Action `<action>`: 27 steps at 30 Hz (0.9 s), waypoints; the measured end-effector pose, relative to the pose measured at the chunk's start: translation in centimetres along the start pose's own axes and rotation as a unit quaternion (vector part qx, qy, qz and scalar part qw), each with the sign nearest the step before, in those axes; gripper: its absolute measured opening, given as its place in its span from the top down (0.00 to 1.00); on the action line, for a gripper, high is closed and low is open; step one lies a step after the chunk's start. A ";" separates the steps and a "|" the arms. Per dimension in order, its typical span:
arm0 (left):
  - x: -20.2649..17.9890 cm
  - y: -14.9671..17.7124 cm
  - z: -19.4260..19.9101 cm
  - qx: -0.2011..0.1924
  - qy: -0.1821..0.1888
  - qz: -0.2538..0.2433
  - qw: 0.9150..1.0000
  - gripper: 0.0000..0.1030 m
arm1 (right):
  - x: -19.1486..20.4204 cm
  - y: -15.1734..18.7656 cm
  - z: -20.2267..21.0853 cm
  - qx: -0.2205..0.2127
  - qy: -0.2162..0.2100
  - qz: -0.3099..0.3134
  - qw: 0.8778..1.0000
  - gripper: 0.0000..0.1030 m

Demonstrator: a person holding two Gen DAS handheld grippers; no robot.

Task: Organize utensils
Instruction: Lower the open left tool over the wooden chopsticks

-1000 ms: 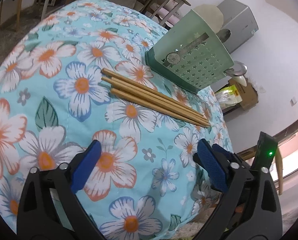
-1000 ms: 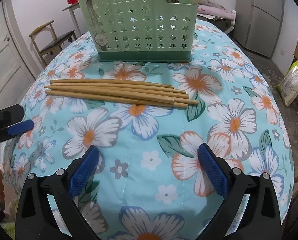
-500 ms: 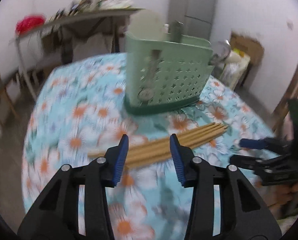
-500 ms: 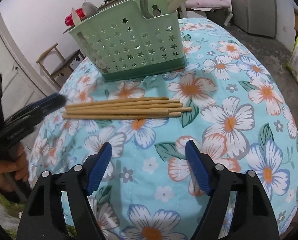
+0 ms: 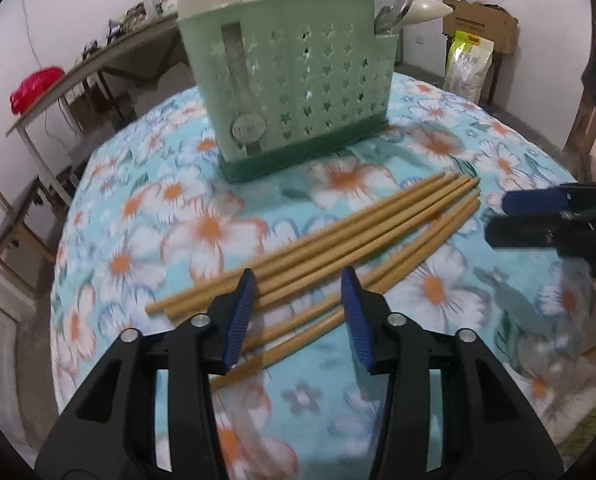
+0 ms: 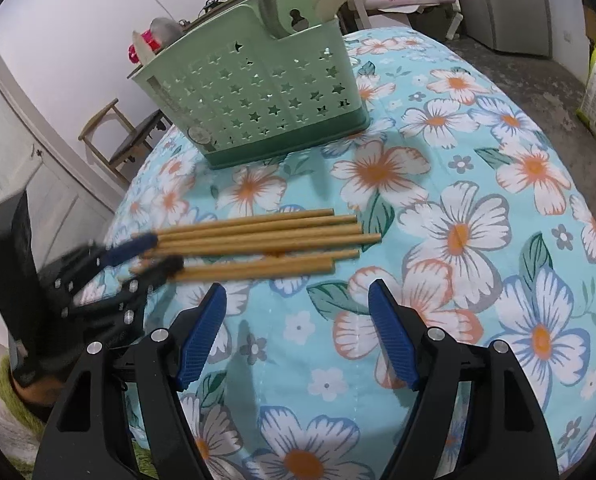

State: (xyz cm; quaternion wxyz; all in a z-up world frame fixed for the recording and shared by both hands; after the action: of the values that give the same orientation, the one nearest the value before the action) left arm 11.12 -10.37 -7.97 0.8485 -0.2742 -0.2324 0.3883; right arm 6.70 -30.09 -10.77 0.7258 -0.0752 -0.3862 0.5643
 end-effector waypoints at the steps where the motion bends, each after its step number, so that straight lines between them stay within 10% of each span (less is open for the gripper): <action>1: 0.0 0.3 0.2 0.000 0.002 0.007 1.000 0.56 | -0.1 0.0 0.1 -0.001 -0.002 -0.002 1.000 0.30; 18: -4.1 0.3 4.6 -0.069 0.047 -0.060 0.995 0.47 | -2.5 -1.1 1.9 -0.025 0.022 -0.032 0.999 0.36; 27: -8.9 0.4 2.2 -0.060 0.006 -0.213 0.975 0.83 | -3.0 -1.3 1.6 -0.021 0.028 -0.038 0.999 0.38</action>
State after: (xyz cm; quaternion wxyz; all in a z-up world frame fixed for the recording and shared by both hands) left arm 4.34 -16.50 -8.18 0.8951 -0.2716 -0.3029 0.1822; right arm 6.42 -33.75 -10.39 0.7555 -0.0917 -0.3800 0.5257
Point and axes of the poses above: each gripper's, at about its wrist camera, not at the fingertips, and z roughly against the way its jaws point, x to its left, y to its underside, the point moved 3 cm from there along -z, roughly the way its jaws point, and after that the axes turned 6 degrees about -y, right-handed, at the moved point
